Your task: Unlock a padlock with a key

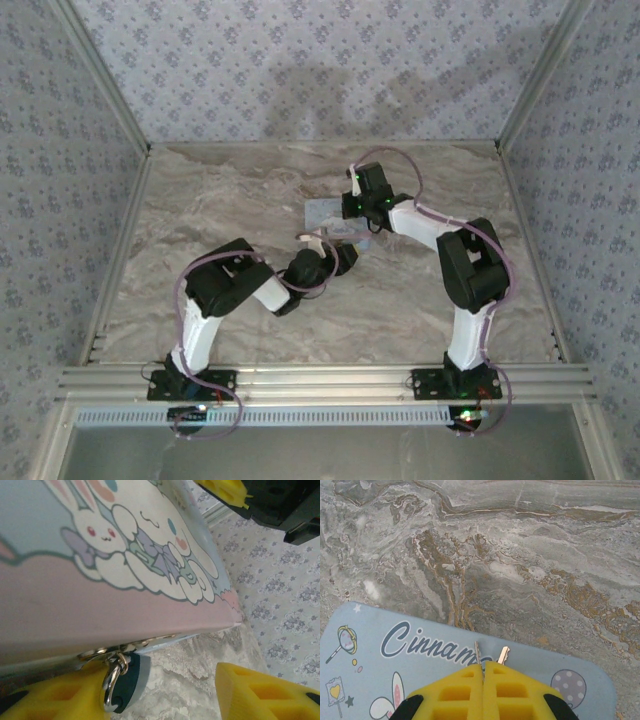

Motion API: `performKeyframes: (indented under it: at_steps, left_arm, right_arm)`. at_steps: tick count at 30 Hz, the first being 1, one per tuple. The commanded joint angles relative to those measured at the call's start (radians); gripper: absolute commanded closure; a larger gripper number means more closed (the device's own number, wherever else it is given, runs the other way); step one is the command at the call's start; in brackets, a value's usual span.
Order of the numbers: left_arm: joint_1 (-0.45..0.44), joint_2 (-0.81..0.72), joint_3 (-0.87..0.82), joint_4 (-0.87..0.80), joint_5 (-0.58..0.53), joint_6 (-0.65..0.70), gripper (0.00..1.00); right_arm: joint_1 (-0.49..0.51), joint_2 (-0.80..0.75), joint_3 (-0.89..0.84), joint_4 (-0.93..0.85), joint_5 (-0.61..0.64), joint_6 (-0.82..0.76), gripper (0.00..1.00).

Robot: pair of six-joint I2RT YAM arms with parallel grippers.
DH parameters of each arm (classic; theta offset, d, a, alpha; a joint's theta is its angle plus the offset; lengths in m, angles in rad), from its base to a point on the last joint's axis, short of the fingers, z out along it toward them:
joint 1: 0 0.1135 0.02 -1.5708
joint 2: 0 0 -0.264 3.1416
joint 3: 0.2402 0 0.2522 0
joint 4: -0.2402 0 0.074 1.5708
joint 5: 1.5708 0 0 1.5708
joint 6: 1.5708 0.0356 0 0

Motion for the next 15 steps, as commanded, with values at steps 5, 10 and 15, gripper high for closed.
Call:
performKeyframes:
  at_steps: [5,10,15]
  left_arm:
    - [0.008,0.097,-0.034,-0.117,0.044,0.054,0.47]
    - [0.026,0.136,-0.042,-0.05,0.044,0.008,0.57]
    - [0.039,0.151,-0.047,-0.015,0.034,-0.024,0.62]
  right_arm:
    - [-0.02,-0.022,-0.02,-0.034,0.016,0.009,1.0]
    - [-0.02,-0.032,-0.028,-0.031,0.015,0.008,1.0]
    - [-0.022,-0.035,-0.035,-0.03,0.016,0.008,1.0]
